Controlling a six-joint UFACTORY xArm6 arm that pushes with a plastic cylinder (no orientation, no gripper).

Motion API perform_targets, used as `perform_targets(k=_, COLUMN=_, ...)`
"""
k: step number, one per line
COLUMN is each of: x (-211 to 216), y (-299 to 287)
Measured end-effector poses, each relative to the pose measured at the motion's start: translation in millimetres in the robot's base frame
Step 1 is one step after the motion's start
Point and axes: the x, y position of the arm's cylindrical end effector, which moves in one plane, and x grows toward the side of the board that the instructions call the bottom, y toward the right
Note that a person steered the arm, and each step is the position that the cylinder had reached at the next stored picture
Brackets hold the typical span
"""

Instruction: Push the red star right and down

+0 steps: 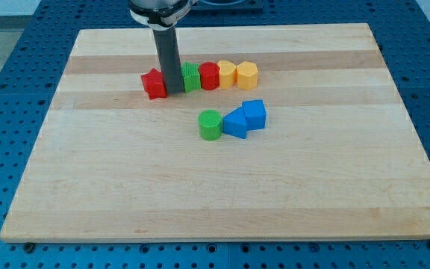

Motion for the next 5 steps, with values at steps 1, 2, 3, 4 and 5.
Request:
perform_targets(k=1, x=8.3, y=0.0)
perform_targets(k=2, x=25.2, y=0.0)
perform_targets(k=3, x=46.0, y=-9.9)
perform_targets(k=4, x=48.1, y=-31.7)
perform_targets(k=5, x=45.1, y=-49.4)
